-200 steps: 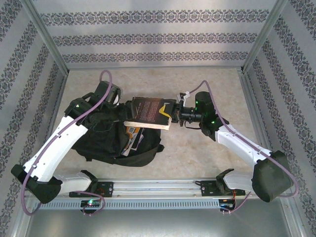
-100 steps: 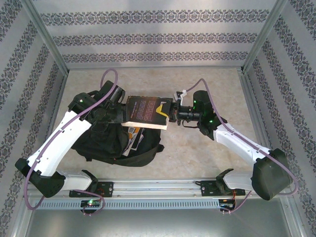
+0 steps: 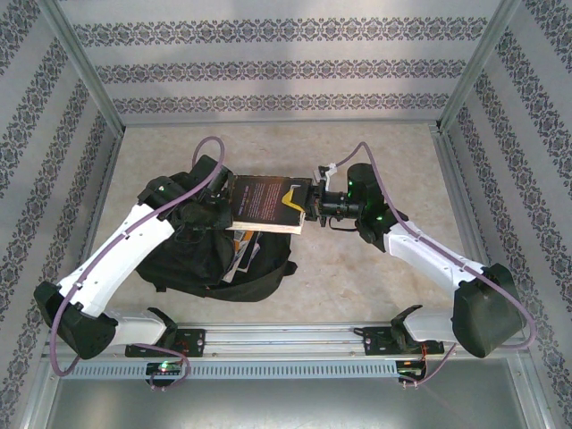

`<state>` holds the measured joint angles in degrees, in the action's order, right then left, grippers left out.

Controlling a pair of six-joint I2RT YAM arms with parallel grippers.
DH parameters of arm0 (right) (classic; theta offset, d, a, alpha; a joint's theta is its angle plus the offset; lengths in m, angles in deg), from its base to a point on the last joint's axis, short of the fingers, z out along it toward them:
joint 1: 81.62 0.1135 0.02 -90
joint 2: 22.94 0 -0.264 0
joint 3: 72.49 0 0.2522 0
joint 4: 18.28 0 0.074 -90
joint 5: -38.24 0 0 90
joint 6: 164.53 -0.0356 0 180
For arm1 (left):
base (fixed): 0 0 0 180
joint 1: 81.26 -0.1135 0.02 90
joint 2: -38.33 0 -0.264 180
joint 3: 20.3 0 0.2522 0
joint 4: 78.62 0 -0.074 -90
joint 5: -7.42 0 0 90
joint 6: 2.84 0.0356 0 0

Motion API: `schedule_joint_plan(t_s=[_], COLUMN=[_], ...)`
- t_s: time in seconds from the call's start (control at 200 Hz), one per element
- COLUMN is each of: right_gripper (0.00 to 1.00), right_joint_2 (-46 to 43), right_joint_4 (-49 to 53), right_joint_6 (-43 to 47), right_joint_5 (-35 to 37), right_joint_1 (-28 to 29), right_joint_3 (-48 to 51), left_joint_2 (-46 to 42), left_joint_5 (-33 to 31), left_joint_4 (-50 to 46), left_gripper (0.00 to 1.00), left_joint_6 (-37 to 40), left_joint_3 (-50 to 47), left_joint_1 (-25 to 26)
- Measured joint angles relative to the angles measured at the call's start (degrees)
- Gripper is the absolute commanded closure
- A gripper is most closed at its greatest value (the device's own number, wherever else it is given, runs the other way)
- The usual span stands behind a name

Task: Pack the student bag
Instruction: Open the student bag at the middle-left of the table, then place the book in the student bag.

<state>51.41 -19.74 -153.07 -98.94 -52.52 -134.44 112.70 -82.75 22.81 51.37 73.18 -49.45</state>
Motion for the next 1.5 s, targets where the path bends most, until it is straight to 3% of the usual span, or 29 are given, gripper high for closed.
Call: schedule_joint_plan(t_s=[0.335, 0.605, 1.214, 1.499], right_gripper=[1.0, 1.0, 1.0, 1.0], right_joint_2=[-6.9, -7.9, 12.3, 18.8], right_joint_4=[16.6, 17.1, -5.6, -6.8], right_joint_6=[11.9, 12.9, 3.2, 2.9], right_joint_5=[3.2, 5.0, 5.6, 9.1], right_joint_1=[-0.1, 1.9, 7.7, 12.5], right_joint_3=[-0.8, 4.9, 3.6, -3.5], left_joint_2=[-4.0, -5.3, -4.0, -2.0], left_joint_5=[-0.5, -2.9, -0.5, 1.2], left_joint_4=[-0.6, -3.1, -3.3, -2.2], left_gripper=[1.0, 1.0, 1.0, 1.0], left_joint_6=[4.2, 7.8, 10.4, 11.0], left_joint_3=[4.6, 10.8, 12.7, 13.9], left_joint_1=[-2.7, -2.7, -2.7, -2.7])
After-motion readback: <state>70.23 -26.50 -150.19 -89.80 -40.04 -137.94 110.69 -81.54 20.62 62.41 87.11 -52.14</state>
